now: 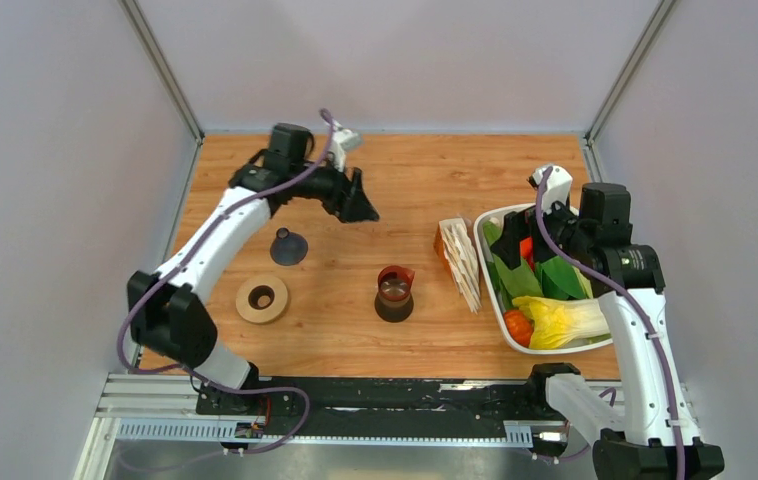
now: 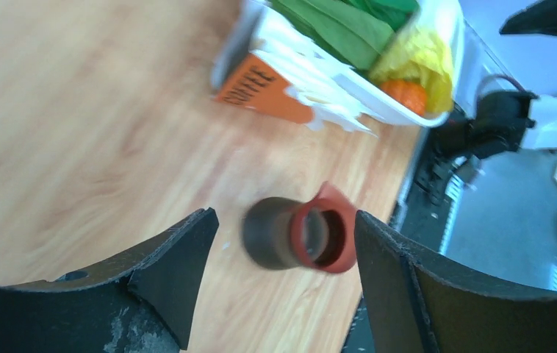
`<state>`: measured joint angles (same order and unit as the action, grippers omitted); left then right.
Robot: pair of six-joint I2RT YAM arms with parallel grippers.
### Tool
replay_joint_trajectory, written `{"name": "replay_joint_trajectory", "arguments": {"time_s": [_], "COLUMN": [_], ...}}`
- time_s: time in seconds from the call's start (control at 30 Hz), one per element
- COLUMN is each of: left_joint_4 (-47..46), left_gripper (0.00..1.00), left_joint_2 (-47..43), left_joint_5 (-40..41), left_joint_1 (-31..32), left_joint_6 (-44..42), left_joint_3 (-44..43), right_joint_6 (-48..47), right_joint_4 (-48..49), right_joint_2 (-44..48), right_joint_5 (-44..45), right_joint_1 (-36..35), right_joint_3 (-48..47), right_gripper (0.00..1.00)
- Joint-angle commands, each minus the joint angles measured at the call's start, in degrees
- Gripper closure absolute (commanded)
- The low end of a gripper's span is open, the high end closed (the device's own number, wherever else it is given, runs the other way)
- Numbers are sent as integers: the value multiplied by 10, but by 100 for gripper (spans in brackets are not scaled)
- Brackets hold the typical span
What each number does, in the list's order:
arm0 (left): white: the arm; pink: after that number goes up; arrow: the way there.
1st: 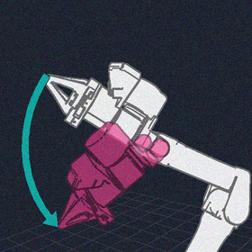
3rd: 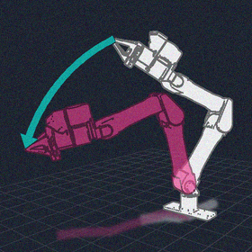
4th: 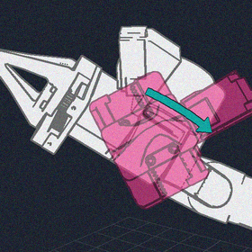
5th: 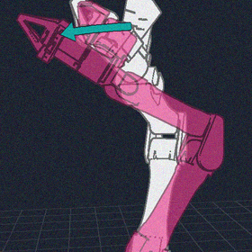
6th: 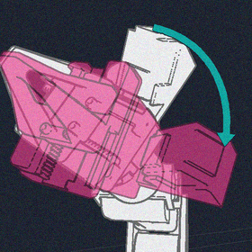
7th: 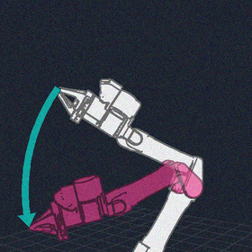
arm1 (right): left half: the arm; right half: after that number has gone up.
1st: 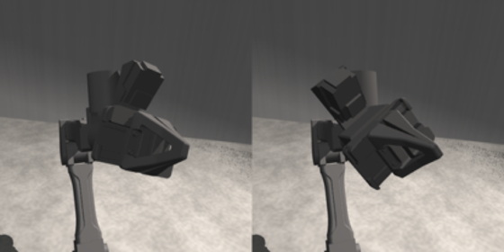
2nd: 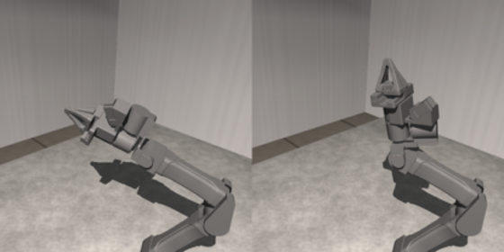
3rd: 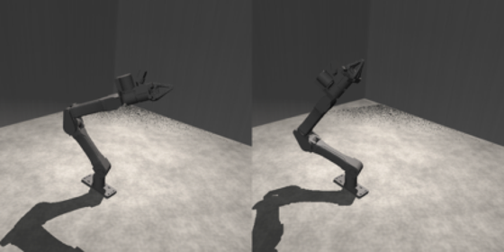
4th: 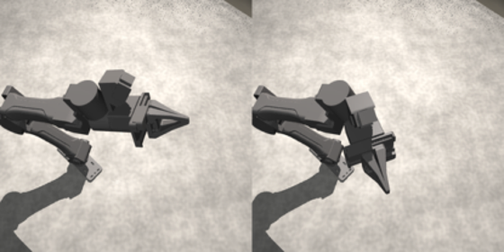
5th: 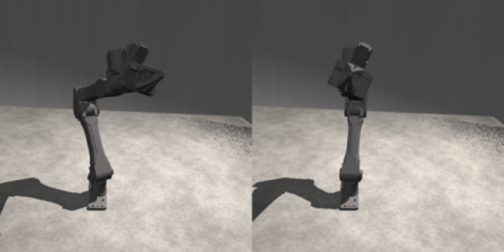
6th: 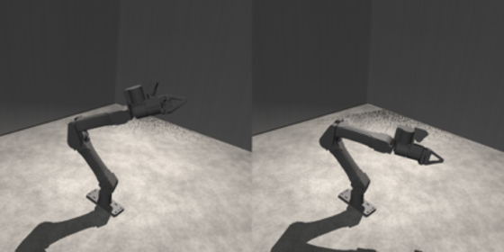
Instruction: Place the coffee filter in the dripper
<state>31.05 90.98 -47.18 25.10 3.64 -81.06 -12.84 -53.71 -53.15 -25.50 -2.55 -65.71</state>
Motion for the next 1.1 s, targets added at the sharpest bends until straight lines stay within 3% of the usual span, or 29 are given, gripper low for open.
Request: {"name": "replay_joint_trajectory", "arguments": {"time_s": [0.0,0.13,0.2,0.33,0.47,0.6,0.77,0.87,1.07], "left_joint_4": [148,319,382,415,341,280,270,332,414], "left_gripper": [20,20,20,20,20,20,23,25,26], "left_joint_2": [-100,-150,-166,-193,-218,-216,-141,-63,81], "left_joint_5": [18,64,84,144,254,272,224,131,61], "left_joint_1": [-107,-227,-330,-449,-477,-478,-493,-547,-598], "left_joint_6": [-122,-262,-317,-380,-391,-399,-412,-466,-522], "left_joint_3": [-28,-15,12,97,202,266,256,214,153], "right_joint_6": [-25,-35,-30,-25,-20,-19,-18,-24,-31], "right_joint_4": [47,60,60,69,75,73,69,60,48], "right_joint_2": [-9,-35,-56,-81,-89,-89,-82,-82,-83], "right_joint_5": [-68,-95,-99,-96,-77,-70,-82,-86,-84], "right_joint_1": [-3,-2,-3,-3,-4,-6,-7,-8,-7], "right_joint_3": [-34,-39,-41,-41,-36,-26,-21,-25,-27], "right_gripper": [0,0,0,0,0,0,0,0,0]}}
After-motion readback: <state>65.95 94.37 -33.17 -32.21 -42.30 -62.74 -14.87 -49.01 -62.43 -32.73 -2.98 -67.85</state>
